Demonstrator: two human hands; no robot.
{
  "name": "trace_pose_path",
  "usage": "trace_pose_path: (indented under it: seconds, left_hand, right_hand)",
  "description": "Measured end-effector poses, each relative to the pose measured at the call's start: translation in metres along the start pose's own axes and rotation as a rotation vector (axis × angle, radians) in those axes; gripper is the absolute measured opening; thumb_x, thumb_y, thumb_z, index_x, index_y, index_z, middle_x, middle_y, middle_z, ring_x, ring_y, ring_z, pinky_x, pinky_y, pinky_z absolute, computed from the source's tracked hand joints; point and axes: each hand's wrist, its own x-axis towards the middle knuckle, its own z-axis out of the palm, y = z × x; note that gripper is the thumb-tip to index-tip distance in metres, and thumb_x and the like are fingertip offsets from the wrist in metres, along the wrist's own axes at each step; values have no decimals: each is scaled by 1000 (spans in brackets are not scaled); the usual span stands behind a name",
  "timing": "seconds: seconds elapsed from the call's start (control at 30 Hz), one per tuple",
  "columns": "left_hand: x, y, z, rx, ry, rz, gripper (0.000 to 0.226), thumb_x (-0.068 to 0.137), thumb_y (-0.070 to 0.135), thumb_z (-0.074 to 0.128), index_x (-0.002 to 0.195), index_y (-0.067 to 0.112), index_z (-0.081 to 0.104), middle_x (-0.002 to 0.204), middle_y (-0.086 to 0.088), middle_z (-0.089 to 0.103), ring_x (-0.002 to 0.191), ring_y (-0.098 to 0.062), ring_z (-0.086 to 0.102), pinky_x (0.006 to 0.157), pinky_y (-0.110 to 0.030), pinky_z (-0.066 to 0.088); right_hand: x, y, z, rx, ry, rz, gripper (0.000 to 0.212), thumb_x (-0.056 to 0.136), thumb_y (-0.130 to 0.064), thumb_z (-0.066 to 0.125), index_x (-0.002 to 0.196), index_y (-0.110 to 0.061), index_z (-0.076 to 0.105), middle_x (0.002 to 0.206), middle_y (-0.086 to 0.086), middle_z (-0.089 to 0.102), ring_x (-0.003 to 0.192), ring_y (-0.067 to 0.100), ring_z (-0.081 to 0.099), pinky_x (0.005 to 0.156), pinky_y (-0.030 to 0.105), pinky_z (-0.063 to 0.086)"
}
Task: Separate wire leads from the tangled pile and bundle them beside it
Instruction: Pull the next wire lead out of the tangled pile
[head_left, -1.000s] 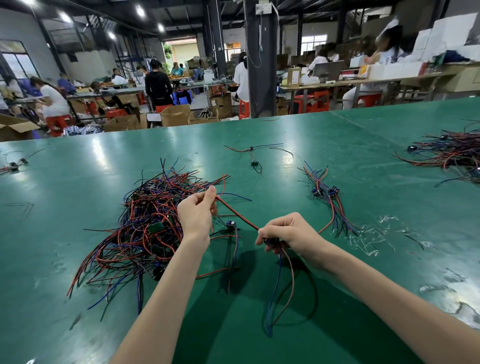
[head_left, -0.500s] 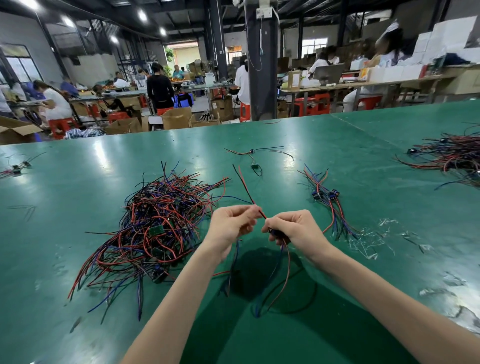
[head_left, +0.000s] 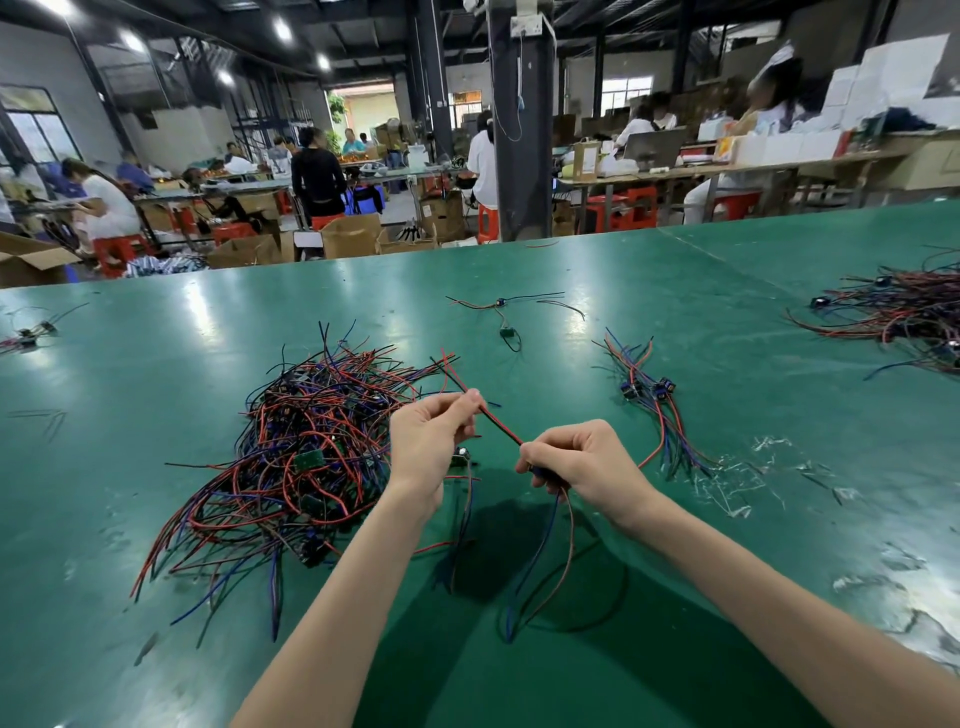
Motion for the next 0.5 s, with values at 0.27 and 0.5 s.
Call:
trace_pose_path:
  seconds: [0.27,0.5]
  left_hand:
    - [21,8,-27,-30,277,67,12,83,7,70,71,9,71,50,9,59,50,-8,48,57,-18,45]
    - [20,3,-27,293,344,263,10,82,24,73,74,20,71,66,2,67,59,-8,55,68,-27,48]
  right_hand:
    - [-5,-3,6,-14,-79,-29,24,85,-5,63,64,-9,73,52,5,58,50,13,49,48,20,42]
    - [-4,-1,1,76,-201,57,22,87,-15,64,68,-11,75,55,5,62,49,14,50,45,20,39]
